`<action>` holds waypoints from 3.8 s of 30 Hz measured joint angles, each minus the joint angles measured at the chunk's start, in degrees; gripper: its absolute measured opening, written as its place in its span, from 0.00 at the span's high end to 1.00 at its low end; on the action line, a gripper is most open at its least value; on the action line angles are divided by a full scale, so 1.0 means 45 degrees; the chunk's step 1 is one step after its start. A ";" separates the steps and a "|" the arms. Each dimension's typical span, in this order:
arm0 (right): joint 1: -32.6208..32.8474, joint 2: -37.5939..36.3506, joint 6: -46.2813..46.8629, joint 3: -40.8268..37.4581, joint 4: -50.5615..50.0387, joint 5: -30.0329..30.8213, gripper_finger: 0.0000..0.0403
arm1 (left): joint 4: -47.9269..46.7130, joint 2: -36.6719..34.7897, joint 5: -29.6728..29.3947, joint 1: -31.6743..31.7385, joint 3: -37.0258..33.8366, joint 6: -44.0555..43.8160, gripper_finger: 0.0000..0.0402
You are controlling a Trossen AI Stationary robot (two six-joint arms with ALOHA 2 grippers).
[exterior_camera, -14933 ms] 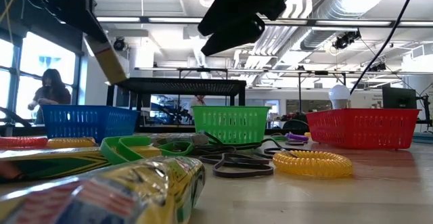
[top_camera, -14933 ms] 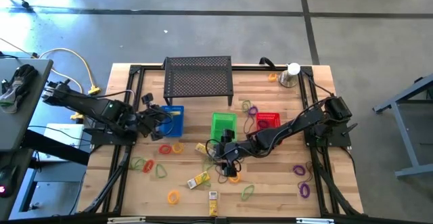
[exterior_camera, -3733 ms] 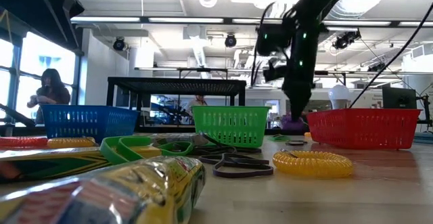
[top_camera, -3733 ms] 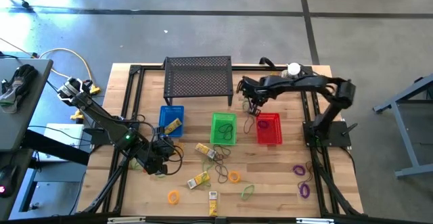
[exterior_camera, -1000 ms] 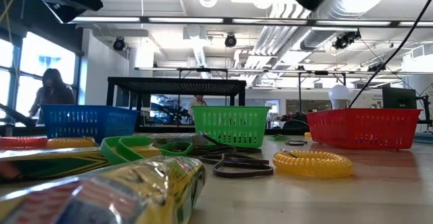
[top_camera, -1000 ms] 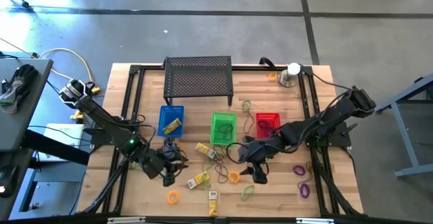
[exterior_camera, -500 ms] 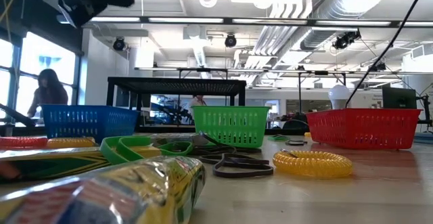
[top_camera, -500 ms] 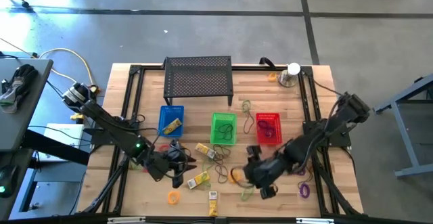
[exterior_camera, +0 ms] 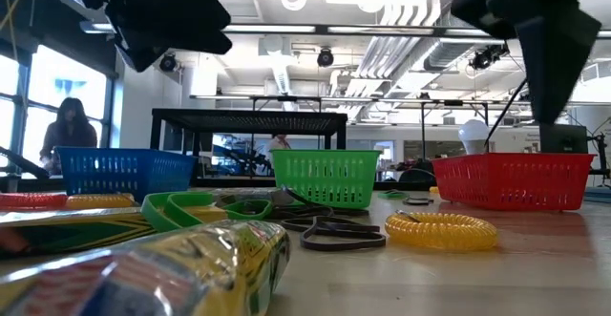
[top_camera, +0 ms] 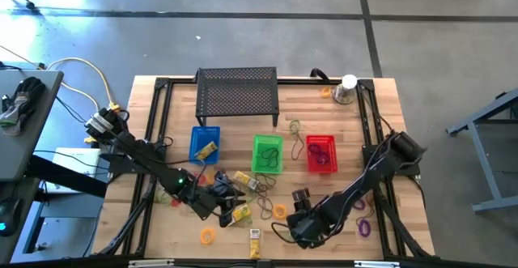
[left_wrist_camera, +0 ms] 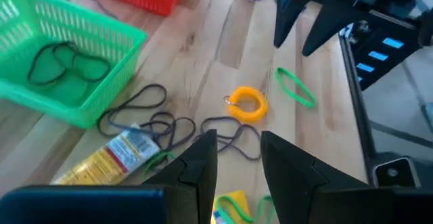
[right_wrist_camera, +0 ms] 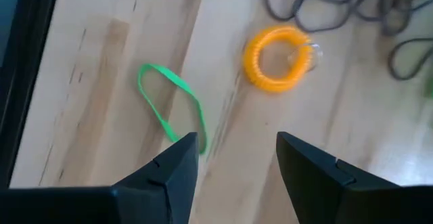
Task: Pick & Place Office Desk Supplies
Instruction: Put the green rubber band into the green bin
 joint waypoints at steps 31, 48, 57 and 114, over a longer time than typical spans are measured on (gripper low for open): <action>0.0446 0.0127 0.1660 -0.2225 0.3859 0.0341 0.53 | 0.1939 0.0220 -0.0385 -0.0005 -0.0005 0.1047 0.73; 0.0750 0.0417 0.0575 -0.3177 0.5126 0.1049 0.53 | 0.1944 0.0220 -0.0377 -0.0039 -0.0005 0.1013 0.73; 0.0725 0.0999 0.0432 -0.3147 0.5325 0.0878 0.63 | 0.1973 0.0220 -0.0370 -0.0039 -0.0005 0.1013 0.73; -0.1129 -0.0005 -0.2240 -0.2239 0.2723 0.1599 0.70 | 0.1881 0.0220 -0.0009 -0.0631 -0.0005 0.1023 0.73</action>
